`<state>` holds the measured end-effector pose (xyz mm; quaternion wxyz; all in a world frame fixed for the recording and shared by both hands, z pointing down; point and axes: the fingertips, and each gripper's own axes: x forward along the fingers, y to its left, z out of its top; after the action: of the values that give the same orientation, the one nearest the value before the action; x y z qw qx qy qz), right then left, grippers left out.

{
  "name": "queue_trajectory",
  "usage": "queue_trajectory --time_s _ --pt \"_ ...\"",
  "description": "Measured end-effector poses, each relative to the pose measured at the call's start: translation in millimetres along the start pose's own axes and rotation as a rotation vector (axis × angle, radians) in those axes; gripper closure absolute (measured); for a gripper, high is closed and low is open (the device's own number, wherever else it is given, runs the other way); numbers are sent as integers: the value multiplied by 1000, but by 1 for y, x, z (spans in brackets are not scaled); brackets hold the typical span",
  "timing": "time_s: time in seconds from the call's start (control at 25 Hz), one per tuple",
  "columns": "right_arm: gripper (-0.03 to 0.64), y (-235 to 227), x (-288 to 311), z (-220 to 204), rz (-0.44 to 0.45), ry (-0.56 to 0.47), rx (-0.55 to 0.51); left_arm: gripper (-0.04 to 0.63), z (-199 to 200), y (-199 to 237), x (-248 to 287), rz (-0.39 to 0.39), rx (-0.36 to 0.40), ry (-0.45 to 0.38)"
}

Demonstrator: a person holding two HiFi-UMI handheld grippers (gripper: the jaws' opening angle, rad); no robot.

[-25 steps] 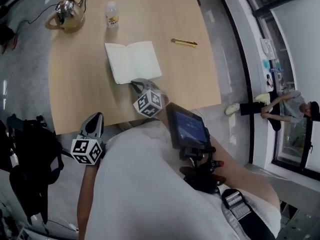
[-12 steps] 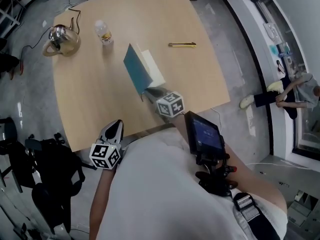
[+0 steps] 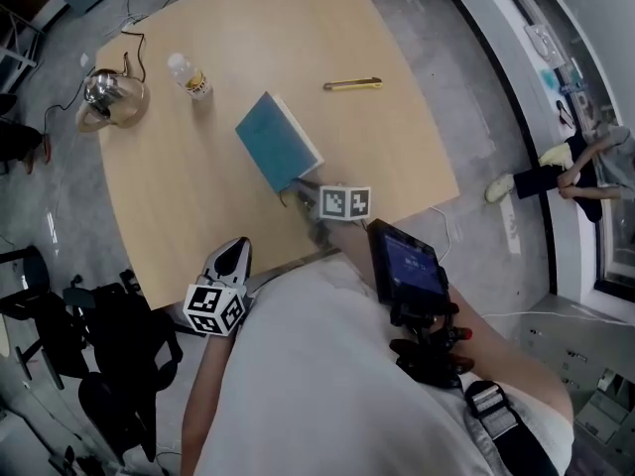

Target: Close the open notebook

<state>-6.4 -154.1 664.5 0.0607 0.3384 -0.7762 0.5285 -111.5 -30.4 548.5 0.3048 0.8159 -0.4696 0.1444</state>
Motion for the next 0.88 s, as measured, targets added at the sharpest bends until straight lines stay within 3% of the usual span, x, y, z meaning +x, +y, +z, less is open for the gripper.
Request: queue_trajectory --time_s 0.12,0.28,0.36,0.48,0.6,0.72,0.88 --pt "591 -5 -4 2 -15 -5 27 589 0 -5 5 -1 7 10" --pt "584 -8 -16 9 -55 -15 -36 589 2 -10 12 -2 7 15" --pt "507 -11 -27 15 -83 -17 -85 589 3 -14 17 -4 6 14" --pt "494 -9 -55 42 -161 -70 -283 589 5 -21 26 -9 2 6" --pt "495 16 -70 73 -161 -107 -612 589 8 -29 34 -15 -1 -5" --pt "496 33 -52 73 -101 3 -856 589 12 -33 38 -9 -9 -19" --pt "577 6 -32 72 -165 147 -992 589 20 -35 38 20 -24 -48"
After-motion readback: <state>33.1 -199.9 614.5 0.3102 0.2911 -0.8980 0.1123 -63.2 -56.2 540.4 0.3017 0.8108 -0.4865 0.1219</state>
